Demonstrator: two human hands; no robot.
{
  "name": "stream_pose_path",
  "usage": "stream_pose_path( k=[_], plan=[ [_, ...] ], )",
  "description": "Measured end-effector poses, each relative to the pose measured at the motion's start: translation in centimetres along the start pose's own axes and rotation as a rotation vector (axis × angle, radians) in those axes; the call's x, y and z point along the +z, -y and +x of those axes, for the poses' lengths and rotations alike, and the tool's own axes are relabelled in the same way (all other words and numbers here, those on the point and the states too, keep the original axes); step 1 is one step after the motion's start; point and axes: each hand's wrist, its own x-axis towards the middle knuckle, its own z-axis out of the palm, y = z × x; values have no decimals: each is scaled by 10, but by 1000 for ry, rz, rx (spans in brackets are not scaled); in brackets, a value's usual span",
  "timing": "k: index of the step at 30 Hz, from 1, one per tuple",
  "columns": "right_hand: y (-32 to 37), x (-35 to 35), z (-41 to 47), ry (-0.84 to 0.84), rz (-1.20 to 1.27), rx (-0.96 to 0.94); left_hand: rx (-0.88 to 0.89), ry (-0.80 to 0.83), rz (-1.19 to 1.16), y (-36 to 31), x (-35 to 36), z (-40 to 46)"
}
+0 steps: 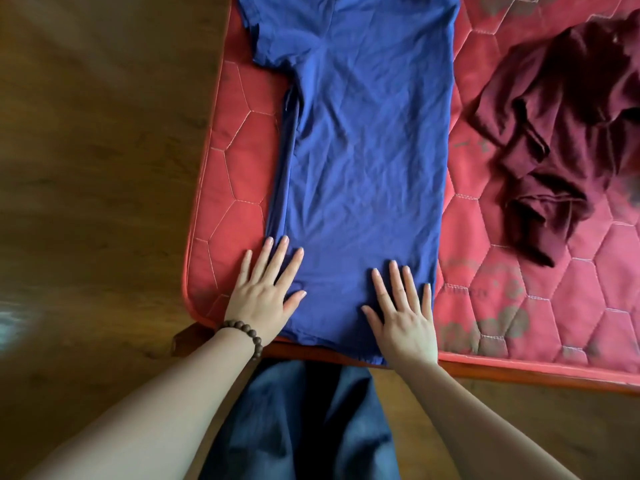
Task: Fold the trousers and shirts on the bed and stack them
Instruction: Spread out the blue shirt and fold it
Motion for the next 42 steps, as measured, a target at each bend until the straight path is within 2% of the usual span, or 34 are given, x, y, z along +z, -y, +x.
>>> stream_pose_path(
  k=[6,10,12,16,20,27,31,38,42],
  plan=[
    [0,-10,-3,12,-11,22,-35,77,-15,5,-3,-20],
    [-6,-16,-11,90,-11,-1,-35,155,24,5,-9,-28],
    [-3,-20,-11,76,-7,13,-74,139,-5,1,-16,-25],
    [7,-36,11,-66,39,-3,-89,13,-70,-12,-33,4],
    [19,-58,66,-90,115,-50,-78,-37,-138,-26,-50,61],
    [31,-90,200,-138,96,-175,-21,-142,-82,-22,-59,197],
    [27,-102,261,-186,63,-272,-74,-202,-144,-10,-61,259],
    [-5,-147,343,-221,-32,-182,-111,-149,-26,-3,-47,270],
    [39,-184,406,-168,-16,-351,-114,-170,-60,-2,-45,272]
  ],
)
